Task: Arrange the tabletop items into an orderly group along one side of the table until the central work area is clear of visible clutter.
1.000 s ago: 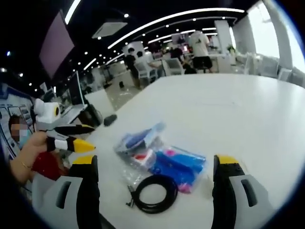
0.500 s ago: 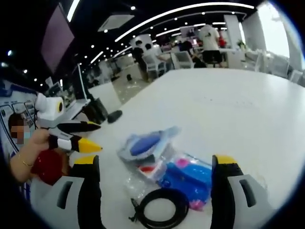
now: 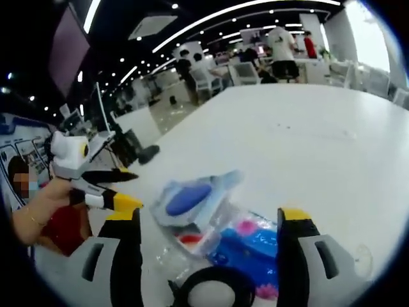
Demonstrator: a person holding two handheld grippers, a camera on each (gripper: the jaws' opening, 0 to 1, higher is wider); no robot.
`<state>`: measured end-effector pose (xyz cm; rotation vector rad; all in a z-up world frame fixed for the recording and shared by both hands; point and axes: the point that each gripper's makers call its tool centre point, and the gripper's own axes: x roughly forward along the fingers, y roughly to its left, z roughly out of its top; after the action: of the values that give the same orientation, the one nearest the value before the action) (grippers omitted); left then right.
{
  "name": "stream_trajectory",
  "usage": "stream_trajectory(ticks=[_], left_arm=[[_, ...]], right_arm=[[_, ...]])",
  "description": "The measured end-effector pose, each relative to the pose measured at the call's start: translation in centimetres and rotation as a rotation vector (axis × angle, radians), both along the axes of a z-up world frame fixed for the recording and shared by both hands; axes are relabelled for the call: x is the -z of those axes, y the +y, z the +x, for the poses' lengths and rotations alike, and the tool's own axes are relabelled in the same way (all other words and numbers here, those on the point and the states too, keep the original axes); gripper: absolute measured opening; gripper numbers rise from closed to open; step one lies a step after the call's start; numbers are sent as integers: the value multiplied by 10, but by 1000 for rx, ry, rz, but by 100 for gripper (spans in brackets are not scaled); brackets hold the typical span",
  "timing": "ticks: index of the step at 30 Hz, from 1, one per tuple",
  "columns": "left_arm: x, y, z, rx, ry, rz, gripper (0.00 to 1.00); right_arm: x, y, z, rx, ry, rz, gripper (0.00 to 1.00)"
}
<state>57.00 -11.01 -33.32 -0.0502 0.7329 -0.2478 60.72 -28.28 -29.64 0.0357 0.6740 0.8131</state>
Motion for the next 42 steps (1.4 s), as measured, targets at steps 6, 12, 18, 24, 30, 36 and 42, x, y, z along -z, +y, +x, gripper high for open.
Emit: stream_trajectory(ticks=[6,12,18,24,30,36,42], left_arm=[[18,4,2,-11,11,4,61],[31,6,2,-23,23,-7,52],[37,4,1,-72,25,-96,44],[51,2,-8,-78,94,-104,36],[52,0,-7,-106,94,-144,29],[57,-6,-10,-112,138,-174,16],[58,-6,-11,-116,147,-181,10]], right_arm=[[8,4,3,-3,10,-10,74],[9,5,4,-9,-4,-20,63],[8,9,4,-17,-6,-11,50],[13,11,-1,-46,12,-36,36],[15,12,-4,-51,22,-40,28],[16,12,-6,-69,19,-54,19],[21,12,-10,-86,19,-79,14]])
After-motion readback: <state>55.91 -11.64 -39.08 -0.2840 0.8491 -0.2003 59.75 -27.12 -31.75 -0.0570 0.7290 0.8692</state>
